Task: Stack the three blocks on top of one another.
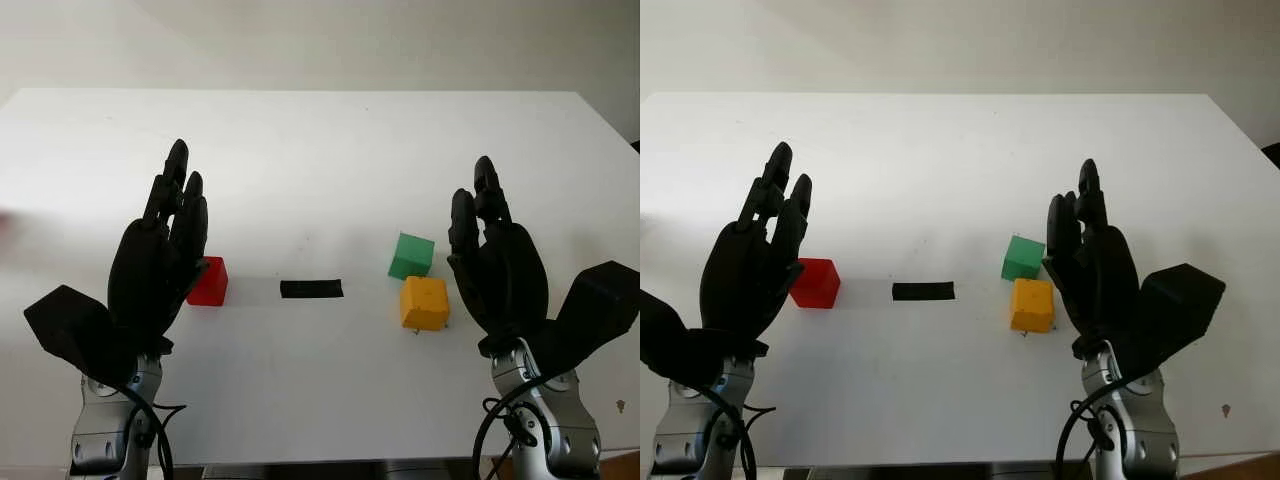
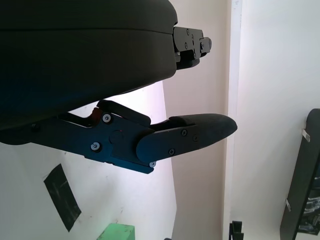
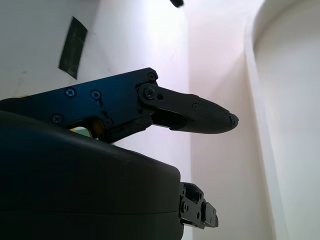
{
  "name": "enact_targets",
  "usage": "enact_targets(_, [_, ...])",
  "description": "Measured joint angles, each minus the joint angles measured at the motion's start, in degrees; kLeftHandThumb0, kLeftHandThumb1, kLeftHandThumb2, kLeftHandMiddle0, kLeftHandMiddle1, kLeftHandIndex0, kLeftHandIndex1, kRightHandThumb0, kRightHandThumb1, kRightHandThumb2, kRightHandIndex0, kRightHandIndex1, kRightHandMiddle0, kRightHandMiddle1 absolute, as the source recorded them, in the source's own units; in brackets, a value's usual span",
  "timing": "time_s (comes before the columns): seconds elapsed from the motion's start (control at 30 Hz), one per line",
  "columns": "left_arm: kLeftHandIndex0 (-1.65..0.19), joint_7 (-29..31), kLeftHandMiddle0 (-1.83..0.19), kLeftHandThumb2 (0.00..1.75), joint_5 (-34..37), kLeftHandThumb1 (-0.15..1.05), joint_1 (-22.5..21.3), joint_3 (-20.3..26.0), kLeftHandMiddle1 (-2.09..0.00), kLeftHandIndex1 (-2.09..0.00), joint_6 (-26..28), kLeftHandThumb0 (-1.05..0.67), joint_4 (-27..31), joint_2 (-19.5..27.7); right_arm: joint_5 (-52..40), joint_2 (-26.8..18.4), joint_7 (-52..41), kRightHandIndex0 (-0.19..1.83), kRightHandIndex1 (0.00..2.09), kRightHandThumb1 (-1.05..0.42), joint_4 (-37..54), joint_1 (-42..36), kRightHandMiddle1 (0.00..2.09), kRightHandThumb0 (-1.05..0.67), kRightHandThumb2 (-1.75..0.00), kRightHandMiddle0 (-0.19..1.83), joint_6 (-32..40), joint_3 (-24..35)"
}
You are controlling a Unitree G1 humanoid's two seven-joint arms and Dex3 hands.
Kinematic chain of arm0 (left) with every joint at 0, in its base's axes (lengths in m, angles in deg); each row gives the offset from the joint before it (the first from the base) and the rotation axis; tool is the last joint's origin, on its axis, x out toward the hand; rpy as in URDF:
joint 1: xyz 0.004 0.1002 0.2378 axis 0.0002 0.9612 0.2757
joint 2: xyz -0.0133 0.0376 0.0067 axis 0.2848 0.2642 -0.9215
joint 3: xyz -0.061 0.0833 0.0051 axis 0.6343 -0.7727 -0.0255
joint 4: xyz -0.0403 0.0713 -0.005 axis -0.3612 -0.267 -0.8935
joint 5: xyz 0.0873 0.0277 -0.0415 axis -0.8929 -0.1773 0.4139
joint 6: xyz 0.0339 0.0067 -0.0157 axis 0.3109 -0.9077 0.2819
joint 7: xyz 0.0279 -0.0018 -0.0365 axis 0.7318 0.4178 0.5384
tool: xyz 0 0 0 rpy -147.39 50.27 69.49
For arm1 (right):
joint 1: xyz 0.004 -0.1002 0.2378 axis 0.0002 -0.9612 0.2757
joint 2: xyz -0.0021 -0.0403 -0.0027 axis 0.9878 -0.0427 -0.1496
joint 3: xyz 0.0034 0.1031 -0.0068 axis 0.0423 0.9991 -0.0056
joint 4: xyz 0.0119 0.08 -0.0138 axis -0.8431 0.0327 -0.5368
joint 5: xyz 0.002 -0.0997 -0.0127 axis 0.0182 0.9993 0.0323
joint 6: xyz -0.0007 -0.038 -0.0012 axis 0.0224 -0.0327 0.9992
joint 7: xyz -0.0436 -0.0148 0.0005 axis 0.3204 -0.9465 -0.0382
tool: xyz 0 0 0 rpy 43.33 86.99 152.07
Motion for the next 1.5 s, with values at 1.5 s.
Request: enact_targets(1.5, [-0.46,15.8,-0.21,0.09,-28.7,1.05,-5.2,2.2,-0.01,-0.06,-1.8,-0.75,1.0,37.2,0.7,-0.7,-1.2,-0.19,0.0,-1.05,0.1,0.8,0.0,-0.66,-0.66,-0.19,1.8,-0.8])
